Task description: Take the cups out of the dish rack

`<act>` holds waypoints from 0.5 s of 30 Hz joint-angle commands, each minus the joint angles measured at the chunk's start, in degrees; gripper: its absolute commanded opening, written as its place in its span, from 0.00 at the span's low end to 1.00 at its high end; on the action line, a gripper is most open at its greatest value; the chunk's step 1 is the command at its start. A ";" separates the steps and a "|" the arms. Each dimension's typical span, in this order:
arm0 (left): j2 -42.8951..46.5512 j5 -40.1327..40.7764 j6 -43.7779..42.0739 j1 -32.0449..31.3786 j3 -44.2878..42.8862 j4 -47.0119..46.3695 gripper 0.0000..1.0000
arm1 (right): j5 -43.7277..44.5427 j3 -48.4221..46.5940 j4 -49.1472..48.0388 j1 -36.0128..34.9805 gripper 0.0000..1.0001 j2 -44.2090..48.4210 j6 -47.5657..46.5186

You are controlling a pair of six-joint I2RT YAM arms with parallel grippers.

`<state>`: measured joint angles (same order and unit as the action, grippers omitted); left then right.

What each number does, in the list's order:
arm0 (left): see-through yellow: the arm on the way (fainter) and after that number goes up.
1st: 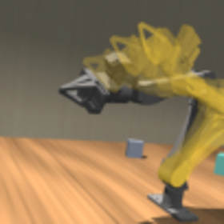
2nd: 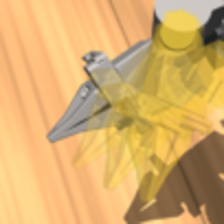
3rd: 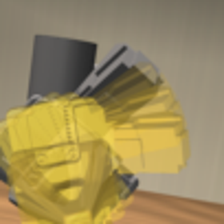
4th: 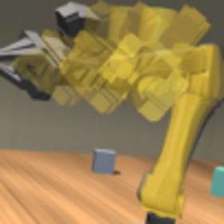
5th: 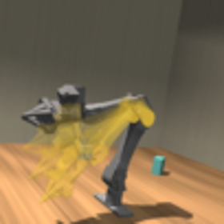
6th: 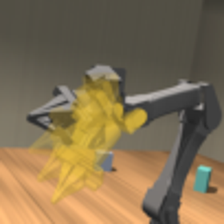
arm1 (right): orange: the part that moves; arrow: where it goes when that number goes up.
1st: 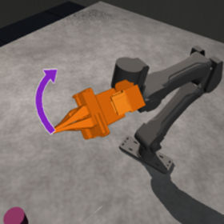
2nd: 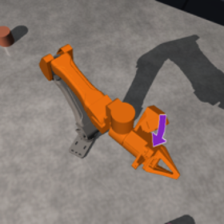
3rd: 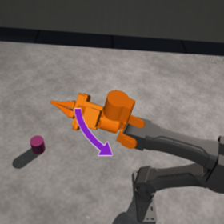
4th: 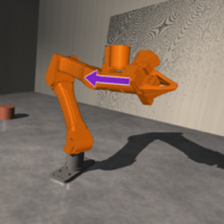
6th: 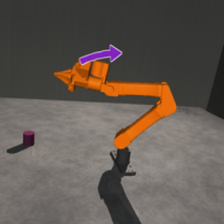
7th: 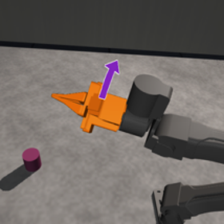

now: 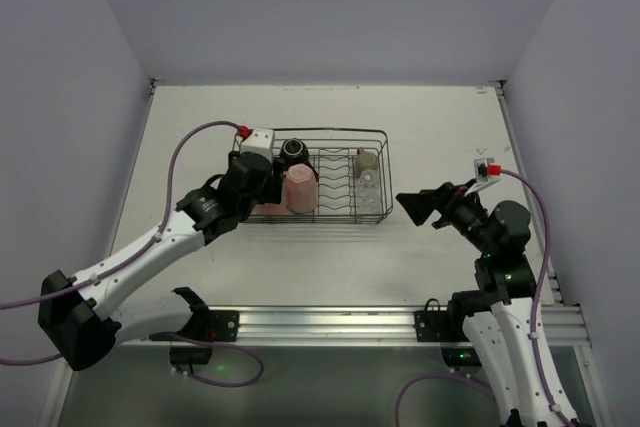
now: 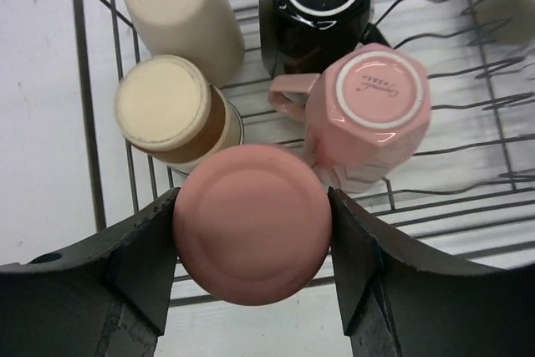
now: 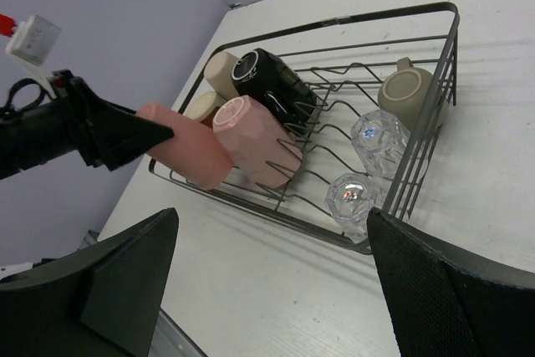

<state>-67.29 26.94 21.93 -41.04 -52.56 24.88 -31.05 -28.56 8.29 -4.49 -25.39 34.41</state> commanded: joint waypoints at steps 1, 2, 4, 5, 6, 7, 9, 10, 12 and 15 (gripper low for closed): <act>8.74 -0.13 0.57 -0.18 -3.43 1.64 0.16 | -2.35 -1.06 -3.98 -0.69 0.97 -0.72 2.94; 10.14 -0.48 0.57 -0.18 -4.13 2.44 0.15 | -2.52 -1.06 -4.51 -0.87 0.97 -0.98 3.37; 13.91 -1.44 0.65 -0.18 -6.24 4.46 0.13 | -3.66 -1.15 -6.44 -1.74 0.97 -1.85 4.78; 15.24 -2.15 0.92 -0.18 -6.94 4.73 0.12 | -3.84 -1.15 -7.23 -2.10 0.98 -2.21 5.31; 16.47 -3.11 1.18 -0.18 -7.73 4.65 0.11 | -4.19 -1.15 -7.85 -2.54 0.98 -2.65 6.53; 18.75 -5.47 1.36 -0.18 -8.00 3.43 0.11 | -4.28 -1.15 -10.03 -3.58 0.98 -3.35 7.07; 20.87 -8.29 2.41 -0.27 -8.26 1.58 0.11 | -3.94 -1.33 -11.63 -6.12 0.98 -4.05 8.64; 21.32 -11.53 2.76 -0.27 -8.18 -0.95 0.11 | -3.58 -1.41 -13.11 -7.10 0.98 -4.40 9.09; 22.54 -15.58 4.08 -0.27 -6.43 -5.26 0.10 | -3.49 -1.24 -15.40 -9.90 0.98 -5.55 11.36; 22.20 -25.77 7.67 -0.18 -2.57 -17.12 0.09 | -4.81 0.16 -23.22 -12.46 0.98 -6.95 16.19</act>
<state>-43.94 13.13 25.23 -41.04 -58.04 20.29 -33.43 -28.58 -4.69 -14.85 -31.33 44.23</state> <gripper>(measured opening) 0.675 0.976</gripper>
